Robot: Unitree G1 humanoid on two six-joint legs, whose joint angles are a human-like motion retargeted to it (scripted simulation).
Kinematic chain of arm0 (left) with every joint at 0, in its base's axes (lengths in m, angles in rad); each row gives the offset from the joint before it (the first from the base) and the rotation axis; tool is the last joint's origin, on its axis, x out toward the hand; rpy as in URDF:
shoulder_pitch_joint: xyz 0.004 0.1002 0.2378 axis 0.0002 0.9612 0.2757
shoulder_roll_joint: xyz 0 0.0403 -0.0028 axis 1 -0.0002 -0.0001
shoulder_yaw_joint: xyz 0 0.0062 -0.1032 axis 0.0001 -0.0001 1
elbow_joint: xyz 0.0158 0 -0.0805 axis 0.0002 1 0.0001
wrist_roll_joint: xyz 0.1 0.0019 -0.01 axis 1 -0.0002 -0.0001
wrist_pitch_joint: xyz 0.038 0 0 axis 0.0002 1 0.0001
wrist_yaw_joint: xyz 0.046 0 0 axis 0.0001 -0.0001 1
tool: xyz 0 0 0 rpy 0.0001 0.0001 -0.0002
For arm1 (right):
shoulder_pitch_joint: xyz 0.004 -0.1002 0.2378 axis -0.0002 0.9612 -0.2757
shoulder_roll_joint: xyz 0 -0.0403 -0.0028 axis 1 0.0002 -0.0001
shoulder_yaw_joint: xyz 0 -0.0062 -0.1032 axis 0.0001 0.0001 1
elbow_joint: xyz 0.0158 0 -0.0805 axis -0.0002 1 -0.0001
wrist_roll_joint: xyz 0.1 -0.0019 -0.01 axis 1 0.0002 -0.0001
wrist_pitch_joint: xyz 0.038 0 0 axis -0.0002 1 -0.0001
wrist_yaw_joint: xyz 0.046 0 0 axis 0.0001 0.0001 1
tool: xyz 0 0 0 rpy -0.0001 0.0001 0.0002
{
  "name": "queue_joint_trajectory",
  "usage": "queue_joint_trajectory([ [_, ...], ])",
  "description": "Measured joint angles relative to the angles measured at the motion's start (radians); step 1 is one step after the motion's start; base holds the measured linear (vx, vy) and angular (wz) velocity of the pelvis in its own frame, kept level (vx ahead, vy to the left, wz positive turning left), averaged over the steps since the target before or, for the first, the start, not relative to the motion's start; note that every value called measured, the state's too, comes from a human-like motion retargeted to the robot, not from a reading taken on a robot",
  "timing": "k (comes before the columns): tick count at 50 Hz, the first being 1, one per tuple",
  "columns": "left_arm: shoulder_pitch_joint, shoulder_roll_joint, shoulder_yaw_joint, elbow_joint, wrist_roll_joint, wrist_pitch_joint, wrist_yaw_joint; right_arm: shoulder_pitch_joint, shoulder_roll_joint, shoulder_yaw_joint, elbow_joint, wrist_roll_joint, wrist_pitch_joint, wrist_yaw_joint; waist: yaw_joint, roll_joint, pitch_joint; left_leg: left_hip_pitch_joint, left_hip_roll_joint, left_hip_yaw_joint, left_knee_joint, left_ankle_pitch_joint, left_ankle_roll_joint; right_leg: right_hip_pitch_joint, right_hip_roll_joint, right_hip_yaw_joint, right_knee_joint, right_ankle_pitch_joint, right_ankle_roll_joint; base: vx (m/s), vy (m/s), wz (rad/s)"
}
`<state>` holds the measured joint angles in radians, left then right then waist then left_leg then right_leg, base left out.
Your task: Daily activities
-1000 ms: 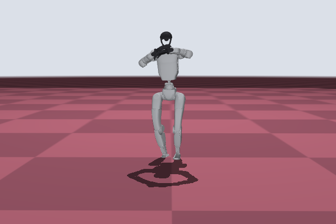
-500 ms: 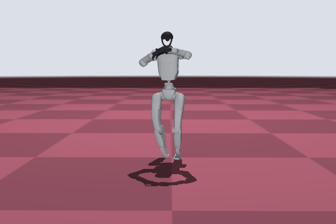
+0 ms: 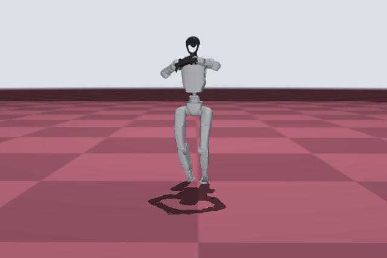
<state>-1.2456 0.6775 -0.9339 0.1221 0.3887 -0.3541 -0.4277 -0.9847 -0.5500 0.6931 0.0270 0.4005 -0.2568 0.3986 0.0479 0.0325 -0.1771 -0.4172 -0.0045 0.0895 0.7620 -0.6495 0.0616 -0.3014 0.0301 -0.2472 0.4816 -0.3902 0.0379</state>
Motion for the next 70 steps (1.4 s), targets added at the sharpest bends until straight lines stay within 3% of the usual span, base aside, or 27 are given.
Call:
queue_joint_trajectory([
  [15, 0.097, 0.010, 0.097, -0.052, -0.039, 0.022, 0.012, 0.164, -0.007, -0.001, -0.080, 0.149, 0.027, 0.119, 0.006, -0.026, 0.026, 0.021, -0.024, 0.000, -0.016, 0.013, 0.020, 0.016, -0.022, -0.004, 0.002, -0.012, 0.002, 0.00, 0.00, 0.00],
  [25, 0.388, -0.024, 0.389, -0.122, -0.125, 0.034, 0.198, 0.546, -0.031, -0.140, -0.301, 0.257, 0.009, 0.121, -0.004, -0.021, 0.068, 0.020, -0.036, 0.005, -0.014, 0.013, 0.039, 0.011, -0.033, 0.002, 0.014, -0.021, 0.002, 0.02, 0.01, 0.02],
  [33, 0.678, -0.130, 0.545, -0.085, -0.138, 0.080, 0.221, 0.833, 0.028, -0.250, -0.380, 0.085, 0.005, 0.025, -0.018, -0.002, 0.110, 0.025, -0.056, 0.007, -0.020, 0.014, 0.069, 0.023, -0.042, 0.013, 0.002, -0.024, 0.003, 0.03, 0.03, -0.01],
  [45, 0.944, -0.269, 0.486, -0.023, -0.180, 0.119, 0.127, 1.019, 0.071, -0.300, -0.307, -0.269, -0.019, -0.209, -0.035, 0.024, 0.163, 0.006, -0.099, -0.011, 0.043, -0.025, 0.097, 0.008, -0.064, 0.048, 0.120, -0.102, -0.014, 0.07, 0.07, -0.07],
  [53, 1.019, -0.289, 0.394, 0.025, -0.194, 0.121, 0.038, 1.109, 0.068, -0.318, -0.246, -0.378, -0.032, -0.280, -0.094, -0.034, 0.184, 0.052, -0.170, -0.015, 0.086, -0.062, 0.127, -0.038, -0.145, 0.073, 0.413, -0.192, -0.035, 0.11, 0.05, 0.13],
  [57, 1.008, -0.277, 0.357, 0.086, -0.169, 0.136, 0.011, 1.126, 0.066, -0.315, -0.226, -0.381, -0.028, -0.263, -0.142, -0.082, 0.216, 0.089, -0.221, -0.021, 0.097, -0.073, 0.143, -0.116, -0.286, 0.050, 0.737, -0.075, -0.092, 0.13, 0.02, 0.20],
  [61, 0.973, -0.293, 0.329, 0.230, -0.125, 0.160, 0.015, 1.107, 0.076, -0.295, -0.144, -0.382, -0.021, -0.237, -0.197, -0.127, 0.244, 0.126, -0.266, -0.051, 0.067, -0.059, 0.138, -0.249, -0.296, 0.131, 0.867, -0.050, -0.104, 0.15, 0.00, 0.44],
  [65, 0.950, -0.356, 0.313, 0.461, -0.079, 0.171, 0.064, 1.058, 0.106, -0.241, 0.044, -0.402, -0.009, -0.232, -0.222, -0.125, 0.255, 0.169, -0.238, -0.081, 0.017, -0.041, 0.115, -0.345, -0.225, 0.162, 0.738, -0.010, -0.070, 0.19, -0.01, 0.22],
  [70, 0.953, -0.445, 0.309, 0.772, -0.045, 0.172, 0.131, 0.983, 0.198, -0.169, 0.435, -0.447, 0.027, -0.240, -0.210, -0.101, 0.235, 0.219, -0.180, -0.099, -0.070, 0.001, 0.084, -0.393, -0.110, 0.177, 0.374, 0.156, 0.029, 0.23, -0.03, -0.03],
])
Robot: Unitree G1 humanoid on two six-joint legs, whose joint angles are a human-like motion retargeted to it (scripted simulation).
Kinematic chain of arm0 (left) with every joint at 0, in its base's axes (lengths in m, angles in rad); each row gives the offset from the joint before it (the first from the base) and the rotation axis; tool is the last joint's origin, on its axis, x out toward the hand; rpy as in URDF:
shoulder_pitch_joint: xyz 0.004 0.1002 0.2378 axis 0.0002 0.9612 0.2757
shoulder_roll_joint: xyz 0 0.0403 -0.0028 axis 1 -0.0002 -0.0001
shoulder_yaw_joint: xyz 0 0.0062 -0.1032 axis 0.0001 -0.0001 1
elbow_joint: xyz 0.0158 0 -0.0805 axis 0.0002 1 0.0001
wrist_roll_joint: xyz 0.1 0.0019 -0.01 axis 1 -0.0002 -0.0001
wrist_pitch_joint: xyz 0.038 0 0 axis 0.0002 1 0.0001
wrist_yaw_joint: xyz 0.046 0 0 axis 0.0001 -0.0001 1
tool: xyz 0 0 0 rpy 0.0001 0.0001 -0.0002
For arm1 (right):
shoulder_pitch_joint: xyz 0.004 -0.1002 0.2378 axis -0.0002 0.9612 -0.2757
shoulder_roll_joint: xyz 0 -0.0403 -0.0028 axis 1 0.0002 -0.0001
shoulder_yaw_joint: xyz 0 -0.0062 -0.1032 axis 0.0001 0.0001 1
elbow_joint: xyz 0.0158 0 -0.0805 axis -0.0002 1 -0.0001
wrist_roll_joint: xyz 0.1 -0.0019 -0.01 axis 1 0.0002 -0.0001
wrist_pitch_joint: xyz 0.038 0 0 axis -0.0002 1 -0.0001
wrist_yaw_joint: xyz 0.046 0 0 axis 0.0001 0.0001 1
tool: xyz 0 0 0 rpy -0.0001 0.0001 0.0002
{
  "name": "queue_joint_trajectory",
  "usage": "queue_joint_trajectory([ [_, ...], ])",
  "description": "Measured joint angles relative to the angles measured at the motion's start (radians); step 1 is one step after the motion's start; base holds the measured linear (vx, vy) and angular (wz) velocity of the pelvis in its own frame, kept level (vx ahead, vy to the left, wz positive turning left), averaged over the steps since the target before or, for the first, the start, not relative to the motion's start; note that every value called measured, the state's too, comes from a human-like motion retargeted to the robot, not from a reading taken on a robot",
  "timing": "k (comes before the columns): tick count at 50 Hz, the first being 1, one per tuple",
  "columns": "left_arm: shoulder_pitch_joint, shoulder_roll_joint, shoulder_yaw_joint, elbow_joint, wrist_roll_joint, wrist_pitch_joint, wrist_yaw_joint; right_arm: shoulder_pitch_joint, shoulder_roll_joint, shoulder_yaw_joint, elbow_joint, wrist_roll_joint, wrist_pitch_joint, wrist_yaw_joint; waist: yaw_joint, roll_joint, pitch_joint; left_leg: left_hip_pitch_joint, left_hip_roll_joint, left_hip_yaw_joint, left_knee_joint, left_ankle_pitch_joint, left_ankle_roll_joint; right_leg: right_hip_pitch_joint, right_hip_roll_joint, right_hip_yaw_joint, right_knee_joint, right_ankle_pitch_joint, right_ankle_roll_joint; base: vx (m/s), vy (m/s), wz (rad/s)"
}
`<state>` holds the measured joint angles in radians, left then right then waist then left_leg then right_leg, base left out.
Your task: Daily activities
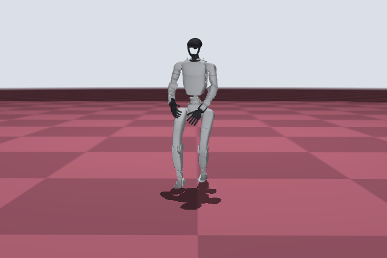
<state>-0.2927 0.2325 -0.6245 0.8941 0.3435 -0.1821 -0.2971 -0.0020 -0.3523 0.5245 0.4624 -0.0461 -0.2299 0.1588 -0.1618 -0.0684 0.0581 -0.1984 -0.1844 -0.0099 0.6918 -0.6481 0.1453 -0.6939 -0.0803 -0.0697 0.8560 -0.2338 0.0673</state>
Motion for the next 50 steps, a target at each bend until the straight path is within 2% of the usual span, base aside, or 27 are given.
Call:
queue_joint_trajectory([
  [5, 0.042, -0.032, 0.041, 0.188, -0.015, 0.014, 0.025, -0.066, 0.085, 0.000, 0.382, -0.033, 0.043, 0.010, 0.038, 0.016, -0.028, 0.050, 0.029, 0.001, -0.081, 0.034, -0.024, 0.027, 0.047, -0.014, -0.244, 0.177, 0.054, 0.27, -0.07, -0.20],
  [8, 0.088, -0.028, 0.088, 0.238, -0.052, 0.029, 0.024, -0.085, 0.110, -0.031, 0.531, -0.033, 0.065, 0.005, 0.051, 0.021, -0.029, 0.074, 0.051, 0.028, -0.076, 0.076, -0.046, 0.066, 0.048, -0.028, -0.248, 0.184, 0.042, 0.31, -0.07, -0.07],
  [13, 0.174, -0.004, 0.172, 0.237, -0.122, 0.039, 0.019, -0.081, 0.121, -0.087, 0.632, -0.008, 0.087, -0.016, 0.093, 0.062, -0.022, 0.021, 0.079, -0.008, 0.158, 0.175, -0.135, 0.124, 0.105, -0.023, -0.201, 0.106, -0.006, 0.31, -0.05, -0.37],
  [14, 0.187, 0.004, 0.187, 0.219, -0.132, 0.038, 0.018, -0.080, 0.121, -0.096, 0.635, -0.002, 0.088, -0.019, 0.103, 0.075, -0.015, -0.006, 0.091, -0.013, 0.236, 0.162, -0.143, 0.141, 0.121, -0.023, -0.195, 0.086, -0.017, 0.31, 0.00, -0.48],
  [17, 0.212, 0.033, 0.224, 0.128, -0.150, 0.035, 0.014, -0.081, 0.118, -0.119, 0.613, 0.016, 0.092, -0.023, 0.133, 0.111, 0.009, -0.103, 0.158, 0.015, 0.471, 0.132, -0.140, 0.189, 0.158, -0.029, -0.184, 0.020, -0.040, 0.32, 0.04, -0.36],
  [20, 0.217, 0.084, 0.253, -0.042, -0.177, 0.048, -0.005, -0.089, 0.115, -0.135, 0.539, 0.046, 0.101, -0.018, 0.167, 0.121, 0.032, -0.201, 0.214, 0.046, 0.570, 0.109, -0.102, 0.254, 0.172, -0.025, -0.248, 0.007, -0.034, 0.33, 0.08, -0.34],
  [25, 0.207, 0.137, 0.236, -0.315, -0.218, 0.050, -0.045, -0.059, 0.112, -0.104, 0.322, 0.115, 0.098, 0.002, 0.195, 0.092, 0.031, -0.275, 0.185, 0.060, 0.354, 0.061, -0.055, 0.291, 0.112, 0.011, -0.265, -0.001, 0.020, 0.31, 0.14, -0.51],
  [30, 0.138, 0.164, 0.168, -0.472, -0.211, 0.051, -0.082, -0.027, 0.080, -0.047, 0.041, 0.134, 0.095, 0.051, 0.152, 0.036, 0.010, -0.221, 0.080, 0.036, -0.048, 0.196, -0.063, 0.299, 0.001, 0.052, -0.238, -0.024, 0.074, 0.25, 0.19, -0.45],
  [35, 0.078, 0.149, 0.106, -0.484, -0.179, 0.050, -0.078, -0.020, 0.051, -0.008, -0.121, 0.104, 0.079, 0.063, 0.100, 0.026, -0.011, -0.181, 0.054, 0.090, -0.105, 0.201, -0.049, 0.264, -0.050, 0.076, -0.121, -0.081, 0.098, 0.17, 0.22, -0.46],
  [38, 0.052, 0.134, 0.083, -0.469, -0.172, 0.048, -0.074, -0.016, 0.031, 0.004, -0.187, 0.091, 0.080, 0.072, 0.079, 0.008, -0.009, -0.128, 0.026, 0.130, -0.154, 0.201, -0.038, 0.248, -0.109, 0.048, -0.042, -0.090, 0.091, 0.15, 0.19, -0.47],
  [40, 0.029, 0.127, 0.075, -0.463, -0.184, 0.045, -0.081, -0.021, 0.009, 0.003, -0.232, 0.091, 0.087, 0.087, 0.074, -0.006, 0.015, -0.012, -0.007, 0.143, -0.315, 0.260, -0.033, 0.272, -0.171, 0.006, -0.018, -0.082, 0.070, 0.15, 0.17, -0.57],
  [43, 0.042, 0.123, 0.058, -0.486, -0.191, 0.035, -0.087, -0.017, -0.003, 0.016, -0.257, 0.086, 0.076, 0.093, 0.077, -0.018, 0.014, 0.017, -0.016, 0.177, -0.331, 0.256, -0.038, 0.264, -0.260, -0.070, 0.032, -0.087, 0.022, 0.11, 0.14, -0.62],
  [45, 0.041, 0.131, 0.054, -0.513, -0.206, 0.030, -0.101, -0.027, -0.020, 0.018, -0.276, 0.088, 0.071, 0.104, 0.089, 0.001, 0.021, 0.104, -0.006, 0.180, -0.479, 0.311, -0.046, 0.297, -0.256, -0.119, -0.028, -0.079, 0.000, 0.13, 0.10, -0.63],
  [50, 0.071, 0.131, 0.033, -0.555, -0.221, 0.004, -0.105, -0.032, -0.031, 0.022, -0.291, 0.063, 0.049, 0.087, 0.099, -0.020, 0.021, 0.144, -0.027, 0.207, -0.520, 0.326, -0.052, 0.300, -0.293, -0.139, -0.056, -0.081, 0.013, 0.07, 0.06, -0.30],
])
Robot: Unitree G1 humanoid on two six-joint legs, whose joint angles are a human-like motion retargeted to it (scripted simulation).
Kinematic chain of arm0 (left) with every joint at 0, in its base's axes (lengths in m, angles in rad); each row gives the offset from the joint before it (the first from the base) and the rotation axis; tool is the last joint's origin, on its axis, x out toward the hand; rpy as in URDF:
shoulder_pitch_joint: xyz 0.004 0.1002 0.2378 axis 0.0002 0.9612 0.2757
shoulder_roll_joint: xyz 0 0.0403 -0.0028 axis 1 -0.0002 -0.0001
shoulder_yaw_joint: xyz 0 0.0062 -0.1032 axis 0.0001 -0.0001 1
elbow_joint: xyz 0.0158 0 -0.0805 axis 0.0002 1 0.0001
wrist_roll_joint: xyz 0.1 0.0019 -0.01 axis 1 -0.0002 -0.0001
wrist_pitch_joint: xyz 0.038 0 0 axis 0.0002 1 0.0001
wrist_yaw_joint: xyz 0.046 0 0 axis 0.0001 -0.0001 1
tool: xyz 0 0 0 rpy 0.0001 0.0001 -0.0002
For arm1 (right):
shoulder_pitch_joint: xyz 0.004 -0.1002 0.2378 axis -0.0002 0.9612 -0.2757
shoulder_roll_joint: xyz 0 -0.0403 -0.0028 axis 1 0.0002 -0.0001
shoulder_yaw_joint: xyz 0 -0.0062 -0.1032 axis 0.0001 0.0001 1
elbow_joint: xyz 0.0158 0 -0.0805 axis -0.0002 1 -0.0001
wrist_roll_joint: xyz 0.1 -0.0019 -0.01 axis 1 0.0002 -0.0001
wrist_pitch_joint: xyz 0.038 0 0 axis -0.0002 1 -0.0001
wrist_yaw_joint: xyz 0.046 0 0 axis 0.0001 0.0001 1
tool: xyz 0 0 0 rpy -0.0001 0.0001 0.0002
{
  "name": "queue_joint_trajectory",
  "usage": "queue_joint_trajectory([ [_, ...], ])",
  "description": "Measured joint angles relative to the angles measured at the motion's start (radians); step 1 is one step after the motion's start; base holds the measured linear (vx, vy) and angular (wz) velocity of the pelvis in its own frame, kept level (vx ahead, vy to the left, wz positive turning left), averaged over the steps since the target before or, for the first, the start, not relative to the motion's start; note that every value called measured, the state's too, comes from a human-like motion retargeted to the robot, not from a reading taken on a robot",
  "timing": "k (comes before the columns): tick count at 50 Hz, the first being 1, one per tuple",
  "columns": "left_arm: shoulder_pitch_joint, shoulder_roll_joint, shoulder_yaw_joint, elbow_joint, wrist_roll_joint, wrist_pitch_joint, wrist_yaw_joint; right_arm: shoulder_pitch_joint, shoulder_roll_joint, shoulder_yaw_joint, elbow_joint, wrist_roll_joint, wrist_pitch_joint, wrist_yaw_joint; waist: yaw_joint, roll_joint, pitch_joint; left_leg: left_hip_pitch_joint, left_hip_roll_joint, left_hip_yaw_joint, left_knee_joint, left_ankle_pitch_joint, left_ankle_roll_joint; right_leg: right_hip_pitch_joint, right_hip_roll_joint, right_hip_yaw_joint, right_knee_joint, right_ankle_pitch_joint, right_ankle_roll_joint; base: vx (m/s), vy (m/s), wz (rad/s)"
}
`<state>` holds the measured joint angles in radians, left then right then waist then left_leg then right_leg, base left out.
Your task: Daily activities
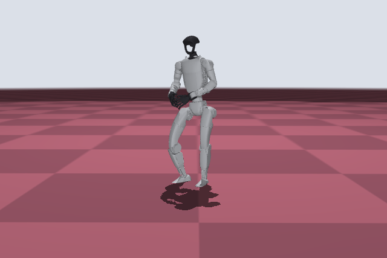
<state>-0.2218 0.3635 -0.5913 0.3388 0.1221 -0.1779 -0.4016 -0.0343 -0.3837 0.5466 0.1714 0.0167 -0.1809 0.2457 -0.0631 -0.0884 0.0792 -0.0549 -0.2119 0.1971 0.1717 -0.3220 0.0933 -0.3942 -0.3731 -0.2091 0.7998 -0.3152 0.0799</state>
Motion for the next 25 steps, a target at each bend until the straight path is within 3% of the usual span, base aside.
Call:
queue_joint_trajectory([
  [7, 0.047, 0.009, 0.035, -0.063, -0.040, -0.047, 0.063, -0.051, -0.042, -0.091, -0.006, -0.073, -0.045, -0.120, 0.024, -0.009, 0.009, 0.064, 0.002, 0.018, -0.076, 0.028, -0.004, 0.026, 0.003, -0.019, -0.032, 0.022, 0.022, 0.07, 0.01, -0.23],
  [14, 0.134, 0.039, 0.176, -0.211, -0.104, -0.121, 0.244, -0.096, -0.142, -0.336, -0.101, -0.166, -0.105, -0.377, 0.043, -0.023, 0.021, 0.102, 0.016, 0.027, -0.087, 0.030, -0.007, 0.064, 0.016, -0.032, -0.052, 0.018, 0.036, 0.08, -0.05, -0.16],
  [20, 0.195, 0.053, 0.292, -0.345, -0.115, -0.174, 0.392, -0.202, -0.220, -0.523, -0.321, -0.274, -0.139, -0.567, 0.047, -0.036, 0.014, 0.112, 0.042, 0.033, -0.056, 0.018, -0.013, 0.103, 0.045, -0.039, -0.084, 0.006, 0.032, 0.08, -0.10, -0.12],
  [25, 0.212, 0.056, 0.361, -0.396, -0.101, -0.186, 0.465, -0.359, -0.253, -0.599, -0.581, -0.386, -0.167, -0.636, 0.044, -0.041, -0.001, 0.106, 0.072, 0.047, -0.008, 0.004, -0.028, 0.135, 0.071, -0.050, -0.116, -0.005, 0.024, 0.06, -0.12, -0.14],
])
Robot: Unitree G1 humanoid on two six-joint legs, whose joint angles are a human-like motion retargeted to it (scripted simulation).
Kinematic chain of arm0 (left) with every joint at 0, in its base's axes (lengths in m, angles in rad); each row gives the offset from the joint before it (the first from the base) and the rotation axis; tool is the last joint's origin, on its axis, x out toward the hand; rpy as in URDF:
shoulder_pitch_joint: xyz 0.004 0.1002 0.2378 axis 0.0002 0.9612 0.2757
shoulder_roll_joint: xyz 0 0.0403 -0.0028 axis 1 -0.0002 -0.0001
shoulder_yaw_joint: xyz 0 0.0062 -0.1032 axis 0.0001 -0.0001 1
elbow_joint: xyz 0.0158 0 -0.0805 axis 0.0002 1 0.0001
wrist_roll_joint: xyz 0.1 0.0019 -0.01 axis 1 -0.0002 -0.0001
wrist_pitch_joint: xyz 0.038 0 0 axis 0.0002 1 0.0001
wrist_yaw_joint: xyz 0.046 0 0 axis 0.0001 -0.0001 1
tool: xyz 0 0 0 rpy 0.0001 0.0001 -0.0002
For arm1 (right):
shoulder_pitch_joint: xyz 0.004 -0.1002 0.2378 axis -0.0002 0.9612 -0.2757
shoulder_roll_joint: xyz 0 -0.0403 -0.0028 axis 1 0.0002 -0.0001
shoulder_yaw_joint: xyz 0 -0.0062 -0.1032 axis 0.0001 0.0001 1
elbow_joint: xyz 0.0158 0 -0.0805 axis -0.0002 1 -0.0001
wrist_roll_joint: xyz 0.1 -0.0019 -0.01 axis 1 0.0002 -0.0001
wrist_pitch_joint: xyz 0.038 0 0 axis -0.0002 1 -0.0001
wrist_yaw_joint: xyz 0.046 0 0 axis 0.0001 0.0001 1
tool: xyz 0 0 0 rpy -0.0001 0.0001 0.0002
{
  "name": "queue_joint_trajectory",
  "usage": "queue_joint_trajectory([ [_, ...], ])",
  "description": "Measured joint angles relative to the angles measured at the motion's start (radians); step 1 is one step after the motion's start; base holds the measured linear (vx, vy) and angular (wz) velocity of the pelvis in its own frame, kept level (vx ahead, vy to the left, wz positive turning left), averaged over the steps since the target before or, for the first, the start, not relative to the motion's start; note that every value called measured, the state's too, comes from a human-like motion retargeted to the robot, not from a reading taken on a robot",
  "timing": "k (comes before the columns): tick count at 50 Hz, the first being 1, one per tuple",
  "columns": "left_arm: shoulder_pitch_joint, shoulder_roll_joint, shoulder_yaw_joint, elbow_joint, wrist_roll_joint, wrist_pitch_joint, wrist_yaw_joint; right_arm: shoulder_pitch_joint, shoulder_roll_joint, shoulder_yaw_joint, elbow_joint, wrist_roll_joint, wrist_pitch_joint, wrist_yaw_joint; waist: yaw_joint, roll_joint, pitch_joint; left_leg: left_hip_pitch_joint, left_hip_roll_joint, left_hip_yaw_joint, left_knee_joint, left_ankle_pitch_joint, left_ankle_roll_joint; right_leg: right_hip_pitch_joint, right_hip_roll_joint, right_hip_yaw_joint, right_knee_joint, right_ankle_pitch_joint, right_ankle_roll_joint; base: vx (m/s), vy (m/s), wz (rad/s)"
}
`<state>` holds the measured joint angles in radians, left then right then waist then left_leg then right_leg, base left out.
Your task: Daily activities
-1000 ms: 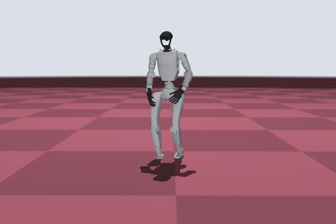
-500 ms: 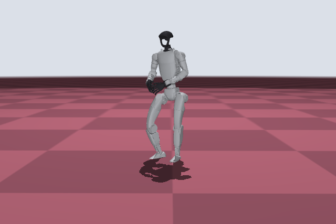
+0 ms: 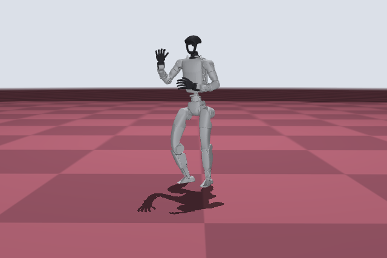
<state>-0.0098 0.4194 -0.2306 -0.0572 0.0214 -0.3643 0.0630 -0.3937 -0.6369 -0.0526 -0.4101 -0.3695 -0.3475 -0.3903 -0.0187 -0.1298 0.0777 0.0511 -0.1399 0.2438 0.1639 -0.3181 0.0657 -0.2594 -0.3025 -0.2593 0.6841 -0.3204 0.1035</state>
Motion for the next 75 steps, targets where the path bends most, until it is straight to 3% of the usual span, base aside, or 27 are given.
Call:
queue_joint_trajectory([
  [5, -0.005, 0.003, 0.040, 0.043, 0.022, 0.013, 0.049, -0.156, -0.026, -0.022, -0.148, -0.122, 0.007, -0.023, -0.002, -0.004, -0.011, -0.012, 0.035, 0.016, 0.062, -0.027, -0.015, 0.034, 0.029, -0.015, -0.038, -0.010, -0.004, 0.04, -0.10, -0.13],
  [8, -0.017, 0.008, 0.035, 0.158, 0.042, 0.045, 0.063, -0.236, -0.054, -0.014, -0.109, -0.197, 0.055, -0.032, 0.000, -0.007, -0.016, -0.019, 0.056, 0.025, 0.101, -0.048, -0.017, 0.054, 0.045, -0.026, -0.060, -0.016, -0.005, 0.03, -0.07, -0.13],
  [10, -0.109, 0.007, -0.001, 0.370, 0.055, 0.051, 0.076, -0.393, -0.105, 0.062, 0.073, -0.253, 0.113, -0.075, 0.007, 0.036, -0.019, -0.030, 0.119, 0.027, 0.118, -0.073, -0.022, 0.127, 0.136, -0.060, -0.228, 0.045, -0.017, 0.06, -0.04, -0.21],
  [15, -0.127, 0.004, -0.129, 0.756, 0.107, 0.156, 0.011, -0.546, -0.179, 0.231, 0.419, -0.272, 0.225, 0.009, 0.033, 0.006, -0.033, -0.034, 0.147, 0.039, 0.208, -0.131, -0.013, 0.157, 0.146, -0.067, -0.223, 0.022, -0.013, 0.00, -0.01, -0.04],
  [20, -0.145, -0.044, -0.235, 1.121, 0.145, 0.224, -0.100, -0.779, -0.203, 0.490, 0.703, -0.269, 0.247, 0.161, 0.053, -0.001, -0.031, -0.051, 0.180, 0.051, 0.278, -0.170, -0.018, 0.181, 0.169, -0.075, -0.252, 0.026, -0.014, 0.00, 0.00, 0.00],
  [25, -0.122, -0.086, -0.236, 1.304, 0.188, 0.251, -0.187, -0.927, -0.207, 0.641, 0.731, -0.265, 0.227, 0.264, 0.051, 0.025, -0.024, -0.065, 0.206, 0.053, 0.315, -0.192, -0.024, 0.198, 0.194, -0.081, -0.283, 0.035, -0.017, 0.00, 0.00, 0.00],
  [31, -0.083, -0.106, -0.196, 1.342, 0.225, 0.253, -0.222, -0.953, -0.235, 0.649, 0.610, -0.231, 0.212, 0.267, 0.041, 0.072, -0.013, -0.082, 0.230, 0.042, 0.340, -0.204, -0.027, 0.215, 0.220, -0.092, -0.326, 0.056, -0.021, 0.00, 0.00, 0.00],
  [41, -0.058, -0.118, -0.148, 1.288, 0.213, 0.251, -0.206, -0.843, -0.286, 0.485, 0.350, -0.178, 0.202, 0.194, 0.038, 0.121, -0.008, -0.114, 0.245, 0.013, 0.364, -0.215, -0.027, 0.223, 0.239, -0.111, -0.361, 0.076, -0.030, 0.00, 0.00, 0.00],
  [50, -0.056, -0.110, -0.163, 1.248, 0.199, 0.250, -0.207, -0.742, -0.298, 0.381, 0.255, -0.117, 0.200, 0.210, 0.050, 0.129, -0.015, -0.132, 0.241, -0.006, 0.367, -0.217, -0.025, 0.209, 0.231, -0.124, -0.343, 0.070, -0.038, 0.00, 0.00, 0.00],
  [62, -0.068, -0.093, -0.226, 1.220, 0.240, 0.250, -0.233, -0.669, -0.329, 0.385, 0.251, -0.030, 0.198, 0.321, 0.068, 0.120, -0.030, -0.136, 0.222, -0.021, 0.344, -0.211, -0.028, 0.190, 0.209, -0.133, -0.305, 0.052, -0.049, 0.00, 0.00, 0.00],
  [75, -0.079, -0.100, -0.241, 1.171, 0.249, 0.245, -0.214, -0.534, -0.317, 0.341, 0.170, 0.094, 0.159, 0.321, 0.060, 0.140, -0.028, -0.140, 0.201, -0.052, 0.310, -0.196, -0.035, 0.177, 0.185, -0.156, -0.267, 0.039, -0.066, 0.01, 0.00, 0.19],
])
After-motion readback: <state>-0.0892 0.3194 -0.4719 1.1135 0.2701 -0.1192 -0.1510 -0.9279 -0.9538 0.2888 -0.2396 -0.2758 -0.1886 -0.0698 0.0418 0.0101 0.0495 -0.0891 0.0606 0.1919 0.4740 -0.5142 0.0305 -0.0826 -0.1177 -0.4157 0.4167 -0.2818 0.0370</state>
